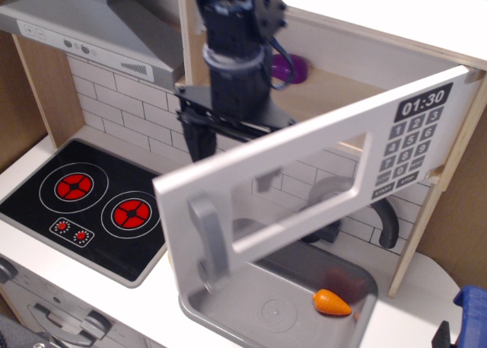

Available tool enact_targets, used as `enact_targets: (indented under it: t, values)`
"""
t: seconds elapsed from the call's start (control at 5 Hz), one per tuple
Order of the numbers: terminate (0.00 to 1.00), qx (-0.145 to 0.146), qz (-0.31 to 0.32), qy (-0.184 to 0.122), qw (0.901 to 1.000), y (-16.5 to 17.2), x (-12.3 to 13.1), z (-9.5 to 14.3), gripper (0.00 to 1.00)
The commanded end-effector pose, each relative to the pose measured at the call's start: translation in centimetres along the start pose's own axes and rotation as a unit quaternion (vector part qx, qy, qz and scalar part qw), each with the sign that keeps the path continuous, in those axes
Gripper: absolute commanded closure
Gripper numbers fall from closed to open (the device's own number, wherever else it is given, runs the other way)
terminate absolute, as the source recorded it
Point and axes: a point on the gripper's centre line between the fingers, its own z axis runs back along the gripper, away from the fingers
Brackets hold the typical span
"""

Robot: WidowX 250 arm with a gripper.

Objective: Open microwave

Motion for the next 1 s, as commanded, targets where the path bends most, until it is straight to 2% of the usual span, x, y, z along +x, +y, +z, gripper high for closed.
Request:
enact_targets:
  t: [0.0, 0.2, 0.6, 0.8]
  values:
    - [0.00, 0.001, -0.023, -0.008, 0.9997, -3.06, -0.63, 1.65, 0.00]
    - [0.00, -0.003, -0.032, 0.003, 0.9995, -3.90, -0.47, 1.79, 0.00]
    - [0.00, -0.003, -0.032, 0.003, 0.9995, -3.90, -0.47, 1.79, 0.00]
    - [1.00, -0.003, -0.032, 0.003, 0.9995, -3.90, -0.47, 1.79, 0.00]
